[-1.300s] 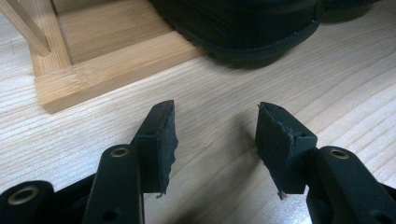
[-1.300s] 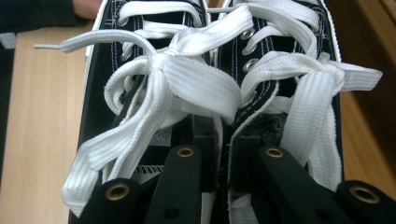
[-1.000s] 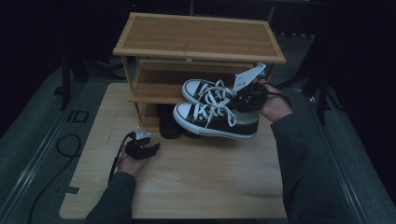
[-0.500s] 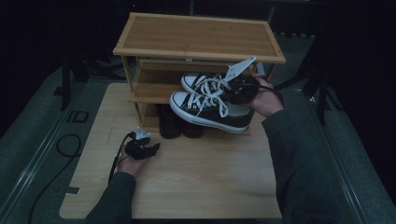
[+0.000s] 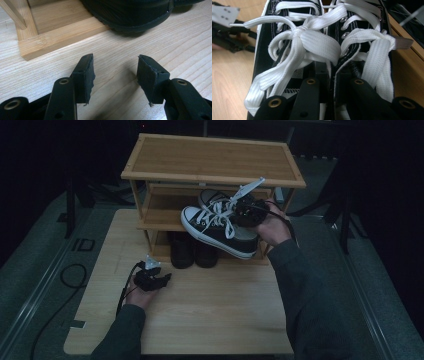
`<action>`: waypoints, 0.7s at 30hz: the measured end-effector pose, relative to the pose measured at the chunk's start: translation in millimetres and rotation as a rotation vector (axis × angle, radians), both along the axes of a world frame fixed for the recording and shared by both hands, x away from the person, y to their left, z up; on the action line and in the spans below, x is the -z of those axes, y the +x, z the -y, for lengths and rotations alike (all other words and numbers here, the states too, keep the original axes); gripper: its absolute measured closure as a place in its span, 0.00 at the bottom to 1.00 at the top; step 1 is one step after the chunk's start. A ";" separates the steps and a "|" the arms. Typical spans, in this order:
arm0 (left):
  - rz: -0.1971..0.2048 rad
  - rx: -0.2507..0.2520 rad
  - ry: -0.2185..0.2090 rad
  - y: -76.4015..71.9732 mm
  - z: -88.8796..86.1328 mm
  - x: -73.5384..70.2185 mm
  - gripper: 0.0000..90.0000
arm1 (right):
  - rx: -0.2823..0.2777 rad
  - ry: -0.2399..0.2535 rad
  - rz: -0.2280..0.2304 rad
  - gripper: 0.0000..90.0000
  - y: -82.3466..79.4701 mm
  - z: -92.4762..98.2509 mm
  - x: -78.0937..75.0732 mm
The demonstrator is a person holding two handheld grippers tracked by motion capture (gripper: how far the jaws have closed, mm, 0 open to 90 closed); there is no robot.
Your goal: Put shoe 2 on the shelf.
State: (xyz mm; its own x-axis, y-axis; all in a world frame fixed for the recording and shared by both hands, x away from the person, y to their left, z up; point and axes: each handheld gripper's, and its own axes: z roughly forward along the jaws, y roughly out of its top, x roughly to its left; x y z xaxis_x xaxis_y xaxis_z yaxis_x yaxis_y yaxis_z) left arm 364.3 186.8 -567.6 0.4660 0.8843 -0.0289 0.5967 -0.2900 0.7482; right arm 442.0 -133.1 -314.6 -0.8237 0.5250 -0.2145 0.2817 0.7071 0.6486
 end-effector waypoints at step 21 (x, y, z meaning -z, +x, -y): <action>-0.001 0.002 -0.004 0.0 -0.2 0.0 0.53 | 0.250 0.059 0.042 0.94 -3.3 -20.4 7.3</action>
